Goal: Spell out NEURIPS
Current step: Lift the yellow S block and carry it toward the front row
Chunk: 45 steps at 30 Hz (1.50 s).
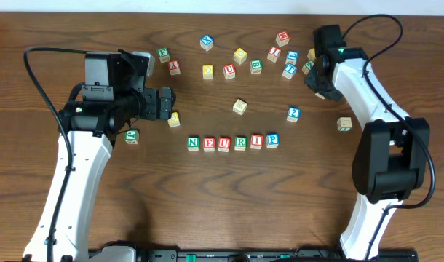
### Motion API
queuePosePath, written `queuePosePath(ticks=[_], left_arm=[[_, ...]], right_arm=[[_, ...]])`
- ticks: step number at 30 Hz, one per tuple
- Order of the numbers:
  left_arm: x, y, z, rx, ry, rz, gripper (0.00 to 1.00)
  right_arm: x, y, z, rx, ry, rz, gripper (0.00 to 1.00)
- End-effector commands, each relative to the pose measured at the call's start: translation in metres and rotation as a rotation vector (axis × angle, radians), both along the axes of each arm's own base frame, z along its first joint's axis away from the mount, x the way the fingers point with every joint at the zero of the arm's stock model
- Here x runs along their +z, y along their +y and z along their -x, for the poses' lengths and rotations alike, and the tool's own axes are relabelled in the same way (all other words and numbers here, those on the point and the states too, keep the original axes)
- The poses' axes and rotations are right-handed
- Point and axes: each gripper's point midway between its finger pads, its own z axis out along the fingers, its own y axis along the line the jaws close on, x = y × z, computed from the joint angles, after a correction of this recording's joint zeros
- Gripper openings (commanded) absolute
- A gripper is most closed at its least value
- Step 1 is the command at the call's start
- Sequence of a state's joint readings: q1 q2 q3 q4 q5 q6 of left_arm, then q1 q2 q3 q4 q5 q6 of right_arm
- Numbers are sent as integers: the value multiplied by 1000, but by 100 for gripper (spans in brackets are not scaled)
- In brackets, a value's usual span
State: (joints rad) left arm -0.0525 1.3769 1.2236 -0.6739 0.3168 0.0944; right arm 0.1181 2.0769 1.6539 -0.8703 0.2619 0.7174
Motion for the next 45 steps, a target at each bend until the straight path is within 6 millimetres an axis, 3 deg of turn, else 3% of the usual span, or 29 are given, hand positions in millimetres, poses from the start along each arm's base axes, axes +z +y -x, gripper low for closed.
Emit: queuePosePath(ticks=[1,8,17,23,34,41,45], left_arm=[[13,-1,-3,-9,-34,7,98],[13,-1,-3,-9,-34,7,98],[13,-1,-3,-9,-34,7,98],[13,-1,-3,-9,-34,7,98],[13,-1,-3,-8,-34,7,98],[13,-1,-3,-9,-34,7,98],[13,-1,-3,-9,-34,7,98]], right_arm=[[16,12,-10,85,-18,16,20],[33,49,-16,282,-18,-17,18],[41,89,-8,456,-15,-32,18],[54,88,0,458,-14,-49,14],[103,81,22,484,-57,-38,12],[113,77,44,502,-11,-33,8],[107,79,52,523,23,-41,8]])
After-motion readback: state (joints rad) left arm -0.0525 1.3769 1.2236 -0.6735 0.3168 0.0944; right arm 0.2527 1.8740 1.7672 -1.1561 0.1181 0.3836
